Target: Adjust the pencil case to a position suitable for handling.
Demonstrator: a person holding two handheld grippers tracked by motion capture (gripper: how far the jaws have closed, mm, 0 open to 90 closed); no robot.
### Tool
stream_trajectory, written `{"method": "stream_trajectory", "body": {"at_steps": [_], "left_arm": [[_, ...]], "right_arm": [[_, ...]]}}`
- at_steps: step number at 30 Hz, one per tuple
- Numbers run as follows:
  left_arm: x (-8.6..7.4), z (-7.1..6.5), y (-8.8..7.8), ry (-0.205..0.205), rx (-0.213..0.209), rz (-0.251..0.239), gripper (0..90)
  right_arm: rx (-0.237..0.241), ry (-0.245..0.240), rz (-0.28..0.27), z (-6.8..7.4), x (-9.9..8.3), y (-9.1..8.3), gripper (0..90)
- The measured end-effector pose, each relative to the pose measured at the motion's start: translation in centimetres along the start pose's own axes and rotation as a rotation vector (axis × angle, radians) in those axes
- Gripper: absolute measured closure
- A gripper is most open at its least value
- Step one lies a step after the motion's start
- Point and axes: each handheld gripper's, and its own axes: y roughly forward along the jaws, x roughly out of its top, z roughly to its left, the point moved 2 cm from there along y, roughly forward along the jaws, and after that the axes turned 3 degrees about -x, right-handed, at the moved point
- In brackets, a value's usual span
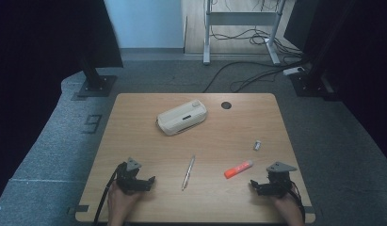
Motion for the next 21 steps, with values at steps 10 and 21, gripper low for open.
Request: {"method": "stream_trajectory", "body": {"at_steps": [10,21], "left_arm": [[0.20,-0.11,0.19,0.013,-0.013,0.000,0.0],[0.65,-0.07,-0.02,0.022,-0.050,-0.048,0.0]], "right_arm": [[0.000,-0.003,-0.003,-0.03,0.00,-0.05,3.3],[0.000,-0.003,-0.006,-0.02,-0.01,-0.06,4.0]]}}
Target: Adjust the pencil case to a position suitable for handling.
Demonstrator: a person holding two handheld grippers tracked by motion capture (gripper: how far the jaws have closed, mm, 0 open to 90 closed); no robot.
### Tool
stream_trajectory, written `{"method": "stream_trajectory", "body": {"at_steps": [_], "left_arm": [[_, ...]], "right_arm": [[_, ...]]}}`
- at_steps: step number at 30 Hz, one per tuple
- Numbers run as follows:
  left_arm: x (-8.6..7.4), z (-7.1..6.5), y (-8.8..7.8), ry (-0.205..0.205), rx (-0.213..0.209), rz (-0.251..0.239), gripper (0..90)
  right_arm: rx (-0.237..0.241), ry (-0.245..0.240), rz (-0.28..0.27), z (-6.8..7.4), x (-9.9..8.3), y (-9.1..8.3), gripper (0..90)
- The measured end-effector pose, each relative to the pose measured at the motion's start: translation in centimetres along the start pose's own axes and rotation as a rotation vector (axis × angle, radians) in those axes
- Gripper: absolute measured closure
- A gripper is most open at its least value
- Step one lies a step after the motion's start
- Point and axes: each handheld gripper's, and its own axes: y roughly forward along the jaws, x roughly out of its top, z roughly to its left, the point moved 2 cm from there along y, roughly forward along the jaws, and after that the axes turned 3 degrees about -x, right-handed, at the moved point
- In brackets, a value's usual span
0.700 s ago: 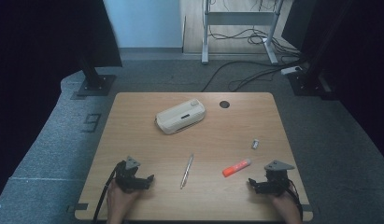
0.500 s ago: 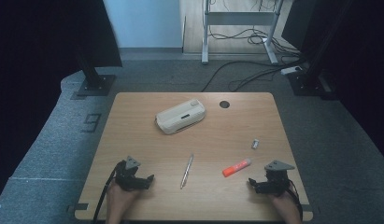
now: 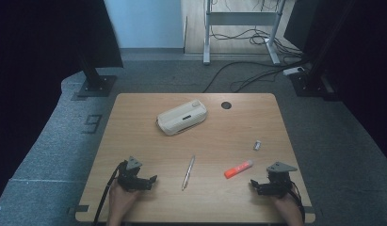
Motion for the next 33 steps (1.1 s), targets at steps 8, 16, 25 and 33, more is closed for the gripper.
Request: {"method": "stream_trajectory", "body": {"at_steps": [8,16,25,33], "left_arm": [[1.5,0.2,-0.3,-0.017,-0.071,-0.021,0.0],[3.5,0.0,-0.1,-0.017,-0.115,-0.038,0.0],[6.4,0.5,0.8,-0.031,-0.137,0.004,0.0],[8.6,0.4,2.3,0.018,-0.115,0.038,2.1]], "right_arm": [[-0.002,0.001,-0.003,0.0,0.0,0.0,4.9],[-0.004,0.003,-0.005,0.0,0.0,0.0,5.5],[-0.004,0.003,-0.005,0.0,0.0,0.0,5.6],[-0.003,0.003,-0.006,0.0,0.0,0.0,5.7]]}}
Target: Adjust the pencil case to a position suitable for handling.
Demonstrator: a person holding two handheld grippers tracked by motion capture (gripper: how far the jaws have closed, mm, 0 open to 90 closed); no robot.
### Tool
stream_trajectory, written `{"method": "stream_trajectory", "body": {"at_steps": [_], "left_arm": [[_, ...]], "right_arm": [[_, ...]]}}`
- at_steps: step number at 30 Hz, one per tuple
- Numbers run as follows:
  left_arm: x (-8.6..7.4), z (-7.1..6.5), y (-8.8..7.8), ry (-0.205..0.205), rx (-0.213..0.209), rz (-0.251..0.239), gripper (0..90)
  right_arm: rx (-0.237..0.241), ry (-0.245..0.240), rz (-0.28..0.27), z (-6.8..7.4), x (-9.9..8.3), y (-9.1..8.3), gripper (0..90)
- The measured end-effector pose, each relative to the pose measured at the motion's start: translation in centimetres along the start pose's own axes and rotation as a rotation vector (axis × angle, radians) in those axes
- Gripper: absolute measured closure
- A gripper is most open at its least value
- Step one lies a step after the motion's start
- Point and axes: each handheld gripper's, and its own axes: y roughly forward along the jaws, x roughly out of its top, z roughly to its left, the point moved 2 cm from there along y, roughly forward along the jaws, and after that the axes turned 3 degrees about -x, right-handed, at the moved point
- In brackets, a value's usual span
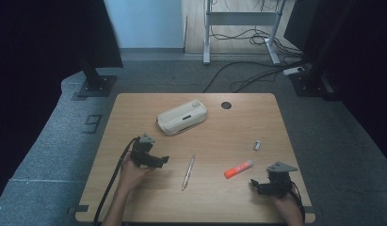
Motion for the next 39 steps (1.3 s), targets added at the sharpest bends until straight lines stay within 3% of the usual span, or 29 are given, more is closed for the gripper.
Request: {"method": "stream_trajectory", "body": {"at_steps": [6,15,18,25,29,31,37,39], "left_arm": [[1.9,0.5,0.1,-0.014,-0.042,-0.028,9.5],[4.9,0.9,0.3,0.019,-0.032,-0.041,12.8],[6.1,1.1,0.6,0.012,-0.054,-0.059,14.7],[7.7,1.7,1.2,0.013,-0.058,-0.061,16.5],[8.5,2.0,1.3,0.023,-0.071,-0.086,24.0],[8.9,2.2,1.5,0.030,-0.071,-0.077,24.9],[10.3,2.5,2.3,0.098,-0.004,-0.001,26.9],[10.8,2.6,2.5,0.106,-0.001,0.010,27.8]], "right_arm": [[0.001,-0.001,0.000,0.0,0.0,0.0,5.9],[0.001,-0.001,0.000,0.0,0.0,0.0,6.0],[0.001,-0.001,0.000,0.0,0.0,0.0,6.1],[0.002,-0.002,-0.001,0.0,0.0,0.0,6.2],[0.003,-0.004,-0.003,0.0,0.0,0.0,6.4],[0.003,-0.004,-0.003,0.0,0.0,0.0,6.4],[0.003,-0.006,-0.006,0.0,0.0,0.0,6.5],[0.004,-0.006,-0.006,0.0,0.0,0.0,6.7]]}}
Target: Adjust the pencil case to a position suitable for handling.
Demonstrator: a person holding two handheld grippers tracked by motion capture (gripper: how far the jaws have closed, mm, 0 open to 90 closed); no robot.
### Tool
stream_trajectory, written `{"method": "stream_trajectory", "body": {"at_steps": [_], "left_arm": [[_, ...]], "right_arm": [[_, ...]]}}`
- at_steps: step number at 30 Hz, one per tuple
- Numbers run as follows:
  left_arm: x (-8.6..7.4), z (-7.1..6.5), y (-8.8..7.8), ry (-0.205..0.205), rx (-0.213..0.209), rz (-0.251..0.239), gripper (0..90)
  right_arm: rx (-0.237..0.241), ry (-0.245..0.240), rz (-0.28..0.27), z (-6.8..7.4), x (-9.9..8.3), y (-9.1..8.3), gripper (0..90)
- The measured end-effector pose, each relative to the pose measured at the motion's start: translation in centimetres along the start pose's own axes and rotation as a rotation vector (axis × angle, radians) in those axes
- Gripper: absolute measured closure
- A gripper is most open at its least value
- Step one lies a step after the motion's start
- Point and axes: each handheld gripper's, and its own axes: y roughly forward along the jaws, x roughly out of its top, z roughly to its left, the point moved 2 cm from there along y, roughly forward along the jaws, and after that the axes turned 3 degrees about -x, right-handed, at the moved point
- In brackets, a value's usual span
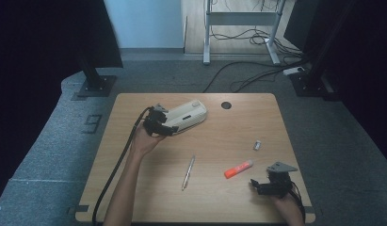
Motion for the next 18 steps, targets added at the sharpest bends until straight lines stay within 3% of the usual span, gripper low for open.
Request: {"method": "stream_trajectory", "body": {"at_steps": [7,13,18], "left_arm": [[1.3,0.8,1.5,-0.008,-0.019,0.004,31.7],[1.6,1.5,3.3,-0.017,-0.011,0.003,41.0],[1.4,2.4,4.8,-0.044,-0.013,0.029,41.4]], "right_arm": [[0.002,-0.003,-0.001,0.0,0.0,0.0,6.8],[0.004,-0.005,-0.001,0.0,0.0,0.0,7.1],[0.006,-0.006,-0.002,0.0,0.0,0.0,7.3]]}}
